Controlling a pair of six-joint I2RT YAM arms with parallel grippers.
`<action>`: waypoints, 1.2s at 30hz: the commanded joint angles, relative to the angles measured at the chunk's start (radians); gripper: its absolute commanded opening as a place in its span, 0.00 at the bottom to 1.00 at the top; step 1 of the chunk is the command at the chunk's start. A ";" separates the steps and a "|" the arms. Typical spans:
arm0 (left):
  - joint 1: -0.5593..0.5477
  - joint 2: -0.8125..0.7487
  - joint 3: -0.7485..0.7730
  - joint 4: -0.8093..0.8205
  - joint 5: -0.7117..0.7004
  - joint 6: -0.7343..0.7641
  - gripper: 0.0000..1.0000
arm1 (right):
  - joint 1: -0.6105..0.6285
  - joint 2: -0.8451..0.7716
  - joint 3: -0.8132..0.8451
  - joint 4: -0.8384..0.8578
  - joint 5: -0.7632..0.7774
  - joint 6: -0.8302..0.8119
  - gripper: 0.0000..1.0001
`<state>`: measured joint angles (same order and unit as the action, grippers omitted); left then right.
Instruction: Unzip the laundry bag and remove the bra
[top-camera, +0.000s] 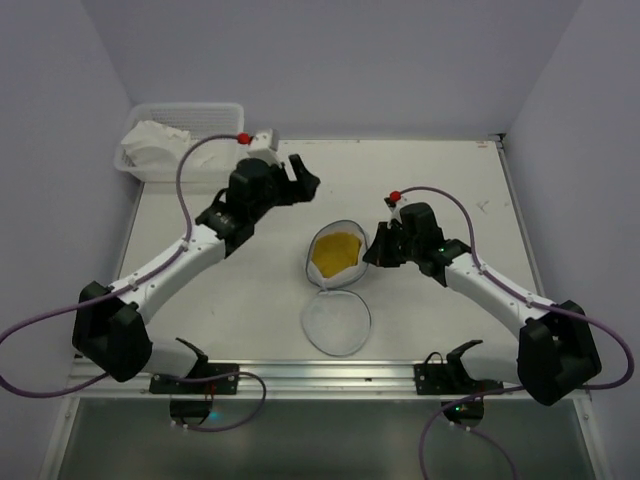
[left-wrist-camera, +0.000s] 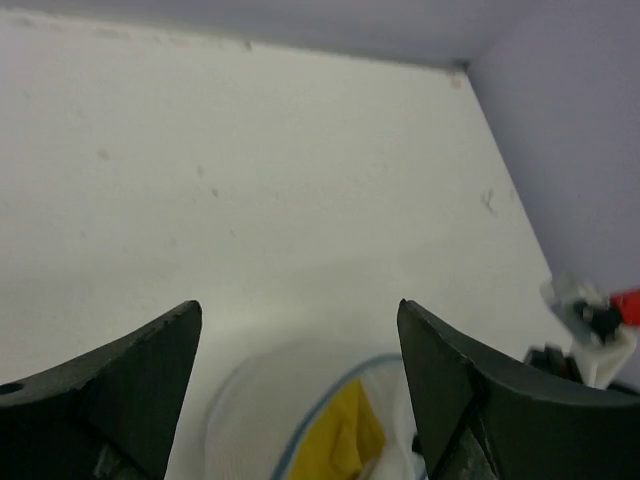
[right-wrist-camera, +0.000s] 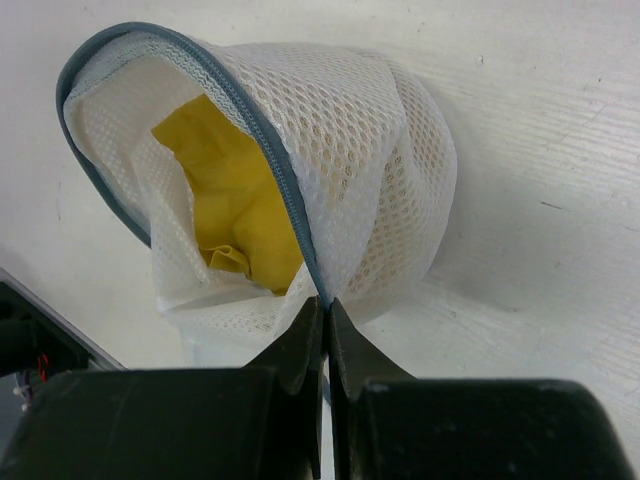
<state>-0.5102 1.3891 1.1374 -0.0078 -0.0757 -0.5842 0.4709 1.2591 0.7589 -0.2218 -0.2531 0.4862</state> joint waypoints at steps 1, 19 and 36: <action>-0.158 -0.044 -0.088 -0.029 -0.104 -0.023 0.82 | -0.002 0.008 0.056 0.019 -0.003 0.012 0.00; -0.462 0.333 -0.041 -0.021 -0.288 -0.020 0.65 | -0.002 -0.050 -0.021 0.025 0.005 0.023 0.00; -0.444 0.371 -0.102 0.075 -0.337 -0.175 0.88 | 0.000 -0.069 -0.128 0.111 -0.049 0.061 0.00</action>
<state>-0.9661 1.8797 1.1053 -0.0292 -0.3706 -0.7227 0.4656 1.2152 0.6353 -0.1497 -0.2626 0.5350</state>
